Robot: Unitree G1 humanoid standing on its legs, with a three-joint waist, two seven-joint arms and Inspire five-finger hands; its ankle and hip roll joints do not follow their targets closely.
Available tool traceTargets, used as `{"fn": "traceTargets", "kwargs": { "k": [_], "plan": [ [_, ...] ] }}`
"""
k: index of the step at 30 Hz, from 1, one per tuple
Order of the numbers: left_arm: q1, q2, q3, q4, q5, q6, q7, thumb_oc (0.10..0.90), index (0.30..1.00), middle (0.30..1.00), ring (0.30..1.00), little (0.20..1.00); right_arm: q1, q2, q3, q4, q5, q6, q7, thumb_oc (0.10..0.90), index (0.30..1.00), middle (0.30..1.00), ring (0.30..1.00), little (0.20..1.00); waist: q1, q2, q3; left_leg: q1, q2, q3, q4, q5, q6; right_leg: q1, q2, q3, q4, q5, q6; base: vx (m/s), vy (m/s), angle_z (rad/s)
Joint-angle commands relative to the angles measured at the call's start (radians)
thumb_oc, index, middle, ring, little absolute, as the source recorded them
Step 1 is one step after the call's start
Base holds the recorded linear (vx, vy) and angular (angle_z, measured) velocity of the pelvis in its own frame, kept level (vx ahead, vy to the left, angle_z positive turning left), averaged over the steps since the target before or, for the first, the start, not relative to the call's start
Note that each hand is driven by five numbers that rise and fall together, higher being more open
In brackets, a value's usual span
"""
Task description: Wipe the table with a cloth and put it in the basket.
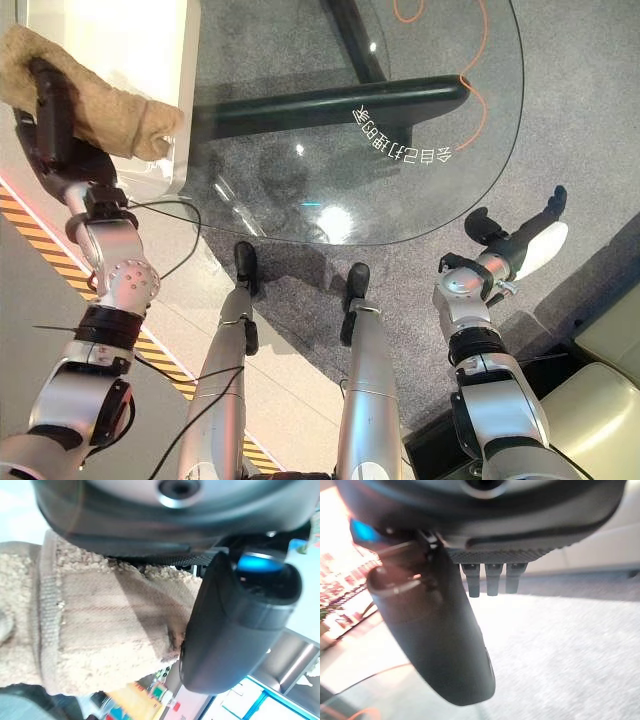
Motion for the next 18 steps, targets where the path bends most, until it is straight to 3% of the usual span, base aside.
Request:
{"fn": "traceTargets", "kwargs": {
  "k": [1, 10, 18],
  "plan": [
    [-0.142, 0.107, 0.009, -0.044, 0.216, -0.147, 0.076, 0.1, 0.3, 0.3, 0.3, 0.2, -0.004, -0.103, -0.007, 0.043, 0.005, -0.04, -0.024, 0.8, 0.9, 0.9, 0.9, 0.9, 0.008, -0.001, -0.027, 0.011, -0.009, 0.012, 0.18, -0.207, 0.045, 0.057, 0.009, 0.014, -0.201, 0.149, 0.022, 0.0, 0.0, 0.0],
    [-0.212, 0.163, -0.042, 0.044, 0.386, -0.127, 0.256, 0.1, 0.3, 0.3, 0.3, 0.2, 0.004, -0.089, 0.021, 0.206, 0.011, -0.021, 0.05, 0.8, 0.9, 0.9, 0.9, 0.9, 0.007, 0.002, -0.027, 0.007, -0.004, 0.013, 0.184, -0.208, 0.049, 0.055, 0.009, 0.015, -0.197, 0.143, 0.016, 0.0, 0.0, 0.0],
    [-0.283, 0.227, -0.137, 0.163, 0.528, -0.025, 0.347, 0.1, 0.3, 0.3, 0.3, 0.2, 0.009, -0.089, 0.051, 0.272, 0.015, -0.008, 0.106, 0.8, 0.9, 0.9, 0.9, 0.9, -0.004, 0.009, -0.027, 0.012, 0.002, 0.02, 0.184, -0.208, 0.048, 0.054, 0.012, 0.018, -0.195, 0.141, 0.014, 0.0, 0.0, 0.0]
  ]
}}
